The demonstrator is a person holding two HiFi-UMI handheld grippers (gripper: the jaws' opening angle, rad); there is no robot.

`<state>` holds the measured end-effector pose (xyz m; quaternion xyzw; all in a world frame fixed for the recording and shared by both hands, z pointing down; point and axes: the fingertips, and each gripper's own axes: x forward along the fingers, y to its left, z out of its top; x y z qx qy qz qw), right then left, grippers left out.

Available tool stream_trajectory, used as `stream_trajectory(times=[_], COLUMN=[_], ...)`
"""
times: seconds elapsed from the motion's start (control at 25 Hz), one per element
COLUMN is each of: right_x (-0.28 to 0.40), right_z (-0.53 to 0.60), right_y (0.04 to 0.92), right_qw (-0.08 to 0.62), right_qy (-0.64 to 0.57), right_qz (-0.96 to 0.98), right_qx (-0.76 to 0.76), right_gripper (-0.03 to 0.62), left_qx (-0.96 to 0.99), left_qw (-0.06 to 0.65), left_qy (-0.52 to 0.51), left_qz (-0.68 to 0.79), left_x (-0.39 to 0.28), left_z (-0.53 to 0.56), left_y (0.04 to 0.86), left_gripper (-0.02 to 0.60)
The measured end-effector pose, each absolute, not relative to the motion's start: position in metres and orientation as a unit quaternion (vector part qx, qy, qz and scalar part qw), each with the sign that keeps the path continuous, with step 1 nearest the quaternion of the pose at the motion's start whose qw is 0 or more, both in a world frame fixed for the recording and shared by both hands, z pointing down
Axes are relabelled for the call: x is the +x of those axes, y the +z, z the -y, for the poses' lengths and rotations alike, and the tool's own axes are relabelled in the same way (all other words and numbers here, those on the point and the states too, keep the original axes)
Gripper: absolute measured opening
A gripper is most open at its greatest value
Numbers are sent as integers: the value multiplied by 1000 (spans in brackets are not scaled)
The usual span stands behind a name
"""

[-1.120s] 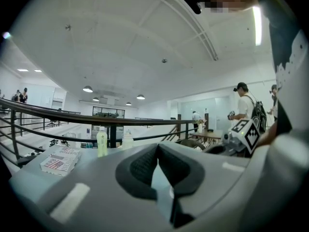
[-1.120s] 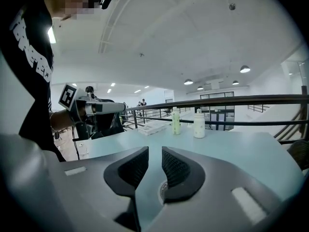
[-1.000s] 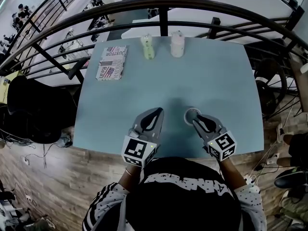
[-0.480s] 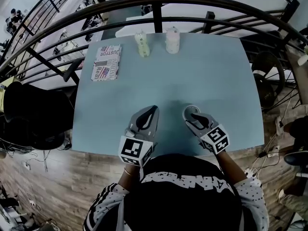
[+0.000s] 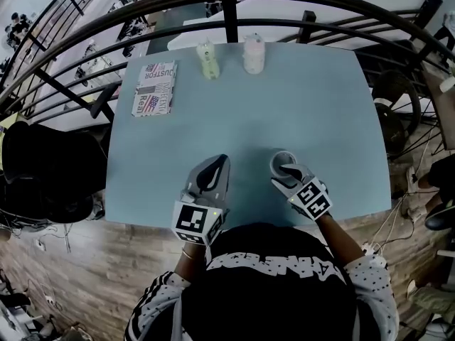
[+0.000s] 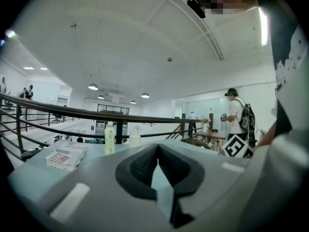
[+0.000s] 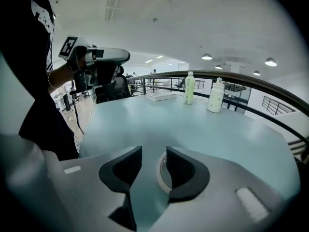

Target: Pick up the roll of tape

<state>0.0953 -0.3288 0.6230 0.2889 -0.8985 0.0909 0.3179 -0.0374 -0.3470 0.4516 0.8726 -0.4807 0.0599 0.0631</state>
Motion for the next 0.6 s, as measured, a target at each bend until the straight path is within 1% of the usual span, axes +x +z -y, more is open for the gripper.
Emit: stream_trajectory(times=[0.4,0.6], right_x=[103,103], right_z=[329,328], right_y=[659,671], right_qw=[400,424], right_qy=[67,65], right_qz=[874,867], right_qx=[266,253], right_gripper=[169,167], left_qx=[867,865], left_qw=[60,63], left_qy=[51,51], left_qz=[491,495], left_x=[-46,-48], left_z=[345,345], left_y=[450,452], left_gripper=[0,0])
